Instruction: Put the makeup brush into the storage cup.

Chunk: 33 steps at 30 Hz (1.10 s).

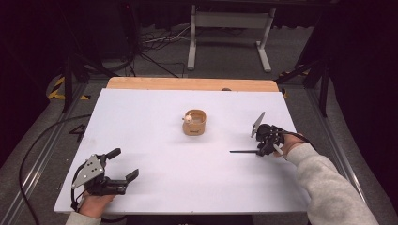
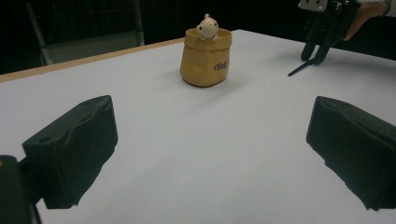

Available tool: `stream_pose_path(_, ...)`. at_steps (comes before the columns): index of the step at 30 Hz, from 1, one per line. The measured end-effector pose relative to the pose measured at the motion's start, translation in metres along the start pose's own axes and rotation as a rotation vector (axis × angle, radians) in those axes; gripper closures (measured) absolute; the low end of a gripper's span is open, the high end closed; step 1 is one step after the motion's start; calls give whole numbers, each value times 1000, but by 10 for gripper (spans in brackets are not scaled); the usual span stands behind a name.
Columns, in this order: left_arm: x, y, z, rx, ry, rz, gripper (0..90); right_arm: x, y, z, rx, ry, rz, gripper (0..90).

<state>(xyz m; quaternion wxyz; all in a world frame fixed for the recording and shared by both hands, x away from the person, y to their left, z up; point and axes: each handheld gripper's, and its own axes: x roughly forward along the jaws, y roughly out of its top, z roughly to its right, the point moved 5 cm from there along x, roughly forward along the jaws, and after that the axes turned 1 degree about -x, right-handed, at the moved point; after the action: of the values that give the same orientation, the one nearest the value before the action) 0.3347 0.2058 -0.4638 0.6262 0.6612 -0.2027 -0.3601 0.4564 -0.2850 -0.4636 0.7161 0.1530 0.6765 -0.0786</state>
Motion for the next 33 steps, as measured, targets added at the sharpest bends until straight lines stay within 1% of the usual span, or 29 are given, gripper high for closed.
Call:
stream_pose_path(7,0,0,0,0,0,-1,27,0,1,-1,-17,14,-3,754)
stream_pose_path(13,0,0,0,-3,11,3,21,0,2,-2,-37,7,-9,820)
stream_pose_path(17,0,0,-1,2,15,3,18,0,2,-2,-42,6,-11,826)
stream_pose_path(18,0,0,-1,-5,16,4,17,0,2,-2,-43,7,-10,826)
stream_pose_path(24,-1,2,-3,-9,35,9,2,0,3,-3,-59,6,-15,831)
stream_pose_path(27,-2,3,-2,-11,32,18,2,-2,4,-4,-66,0,-14,832)
stream_pose_path(28,-2,3,-2,-2,30,7,2,-3,4,-5,-67,-2,-14,832)
stream_pose_path(29,-2,3,-1,-1,29,8,2,-4,5,-5,-69,-2,-14,833)
stream_pose_path(31,-2,4,-1,9,37,13,10,-6,6,-6,-71,-6,-10,833)
stream_pose_path(32,-3,5,-1,18,44,25,24,-8,6,-7,-74,-8,-9,832)
stream_pose_path(33,-3,5,-1,18,44,25,35,-8,6,-7,-74,-8,-9,832)
